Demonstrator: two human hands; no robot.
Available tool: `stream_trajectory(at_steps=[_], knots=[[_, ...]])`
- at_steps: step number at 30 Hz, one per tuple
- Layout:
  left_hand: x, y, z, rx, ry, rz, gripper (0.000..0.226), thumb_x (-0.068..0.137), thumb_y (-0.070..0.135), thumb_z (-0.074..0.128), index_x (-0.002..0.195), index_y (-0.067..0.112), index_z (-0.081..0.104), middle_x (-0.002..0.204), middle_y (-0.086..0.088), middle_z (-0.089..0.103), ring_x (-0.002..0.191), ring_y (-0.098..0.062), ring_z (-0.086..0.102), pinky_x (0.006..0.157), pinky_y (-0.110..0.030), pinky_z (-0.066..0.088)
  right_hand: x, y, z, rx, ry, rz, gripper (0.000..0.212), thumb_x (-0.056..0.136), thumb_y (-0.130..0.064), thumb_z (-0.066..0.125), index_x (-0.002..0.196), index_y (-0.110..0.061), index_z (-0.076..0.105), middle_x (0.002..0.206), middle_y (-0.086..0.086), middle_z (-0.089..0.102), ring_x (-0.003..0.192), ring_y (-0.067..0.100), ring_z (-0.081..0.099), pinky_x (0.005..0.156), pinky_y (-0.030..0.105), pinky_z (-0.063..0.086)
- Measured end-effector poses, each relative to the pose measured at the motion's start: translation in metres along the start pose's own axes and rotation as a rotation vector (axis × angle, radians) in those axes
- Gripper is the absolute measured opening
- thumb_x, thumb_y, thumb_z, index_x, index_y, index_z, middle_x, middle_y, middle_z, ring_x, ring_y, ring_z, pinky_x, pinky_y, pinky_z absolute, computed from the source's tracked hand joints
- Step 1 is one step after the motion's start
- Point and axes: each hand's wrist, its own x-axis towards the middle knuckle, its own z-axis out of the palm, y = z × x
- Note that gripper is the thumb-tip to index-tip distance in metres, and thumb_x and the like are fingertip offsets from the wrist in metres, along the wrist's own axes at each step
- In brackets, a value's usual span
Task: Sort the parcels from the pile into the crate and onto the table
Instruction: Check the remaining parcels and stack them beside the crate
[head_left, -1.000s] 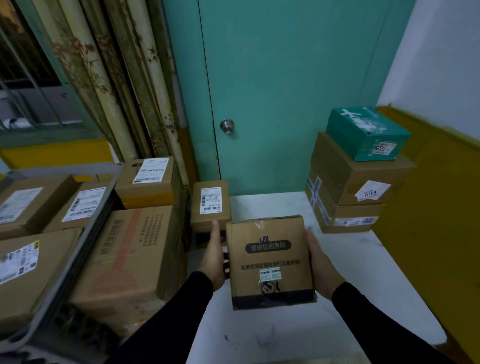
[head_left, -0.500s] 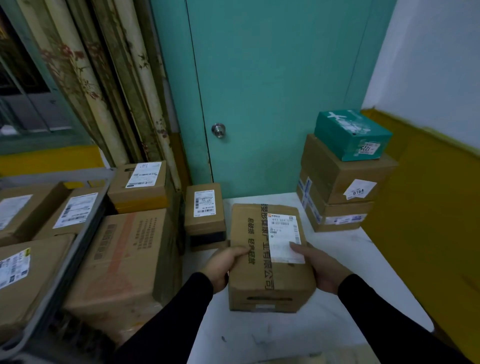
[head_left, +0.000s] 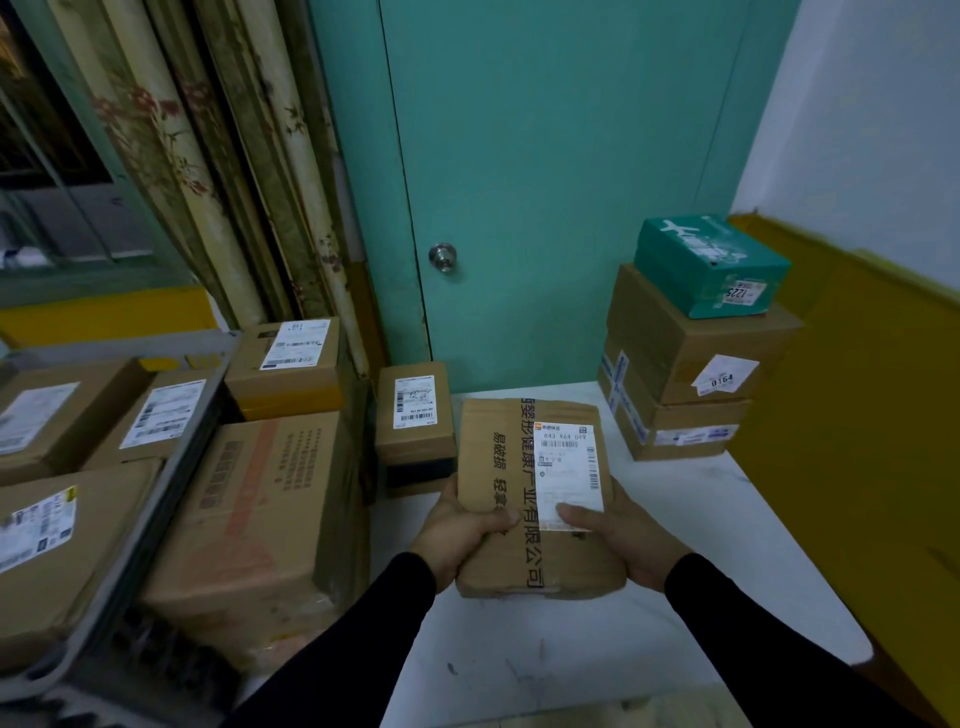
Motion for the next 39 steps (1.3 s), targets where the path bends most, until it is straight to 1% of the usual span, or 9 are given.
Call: stream_trajectory(at_steps=[6,11,17,21,23,25,27,32,39], knots=[[-0.003,0.005,0.004,0.009,0.015,0.021,0.066,0.075,-0.002,0.084,0.117,0.033,0.048,0.110,-0.006,0.075,0.100,-0.024,0.073,0.088,-0.044,0.060,0.001,-0.006,0.000,0.000,0.034,0.001,0.071,0.080,-0.004,0.081,0.140,-0.023,0.050,0.124,0.005,0.073,0.108,0.027,0.072,0.091,0.047,0.060],[-0.009,0.007,0.004,0.034,0.019,0.037,0.080,0.073,0.005,0.088,0.134,0.029,0.042,0.115,-0.005,0.074,0.103,-0.023,0.072,0.090,-0.043,0.059,-0.004,-0.008,0.001,0.012,0.053,-0.018,0.078,0.077,-0.004,0.082,0.140,-0.031,0.044,0.126,0.003,0.071,0.108,0.025,0.072,0.086,0.040,0.061],[-0.011,0.028,0.006,-0.096,0.112,0.032,0.068,0.080,0.039,0.083,0.127,0.021,0.038,0.113,-0.011,0.073,0.091,-0.025,0.077,0.076,-0.042,0.062,-0.007,-0.017,0.003,0.076,0.158,0.017,0.057,0.088,-0.043,0.071,0.133,-0.020,0.047,0.122,0.009,0.070,0.102,0.029,0.073,0.087,0.046,0.060],[-0.012,0.031,0.007,-0.044,0.159,0.068,0.068,0.080,0.043,0.082,0.122,0.023,0.034,0.113,-0.011,0.071,0.091,-0.028,0.076,0.081,-0.047,0.063,-0.006,-0.026,0.010,0.077,0.186,-0.044,0.055,0.089,-0.039,0.072,0.127,-0.009,0.048,0.120,0.014,0.070,0.095,0.028,0.076,0.078,0.042,0.062],[-0.010,0.032,0.008,-0.023,0.168,0.088,0.073,0.077,0.046,0.084,0.126,0.024,0.035,0.115,-0.007,0.070,0.095,-0.026,0.075,0.086,-0.048,0.061,-0.006,-0.031,0.013,0.044,0.197,-0.075,0.057,0.089,-0.034,0.074,0.131,-0.016,0.040,0.119,0.008,0.069,0.096,0.024,0.075,0.076,0.038,0.061],[-0.008,0.030,0.009,-0.008,0.162,0.103,0.076,0.072,0.051,0.087,0.130,0.023,0.047,0.112,-0.004,0.075,0.095,-0.023,0.076,0.089,-0.047,0.061,-0.006,-0.034,0.016,0.001,0.163,-0.110,0.043,0.091,-0.029,0.074,0.126,-0.020,0.051,0.115,0.005,0.074,0.095,0.020,0.076,0.073,0.033,0.061],[-0.008,0.029,0.011,0.007,0.153,0.129,0.062,0.075,0.049,0.085,0.126,0.023,0.059,0.105,-0.001,0.078,0.092,-0.021,0.077,0.090,-0.046,0.060,-0.005,-0.036,0.017,-0.033,0.142,-0.140,0.028,0.093,-0.025,0.073,0.119,-0.020,0.063,0.111,0.006,0.077,0.095,0.022,0.076,0.083,0.041,0.062],[-0.007,0.031,0.010,0.047,0.188,0.125,0.036,0.083,0.041,0.080,0.113,0.028,0.064,0.096,-0.002,0.079,0.087,-0.022,0.077,0.088,-0.047,0.061,-0.001,-0.027,0.016,-0.022,0.185,-0.124,0.039,0.091,-0.028,0.076,0.126,-0.019,0.062,0.113,0.008,0.076,0.098,0.027,0.076,0.092,0.052,0.059],[-0.007,0.033,0.009,0.085,0.194,0.181,0.041,0.081,0.045,0.081,0.116,0.028,0.066,0.097,0.002,0.079,0.087,-0.018,0.077,0.087,-0.045,0.061,0.001,-0.027,0.014,0.001,0.189,-0.133,0.037,0.090,-0.025,0.077,0.123,-0.019,0.063,0.112,0.008,0.077,0.098,0.028,0.076,0.091,0.051,0.059]])
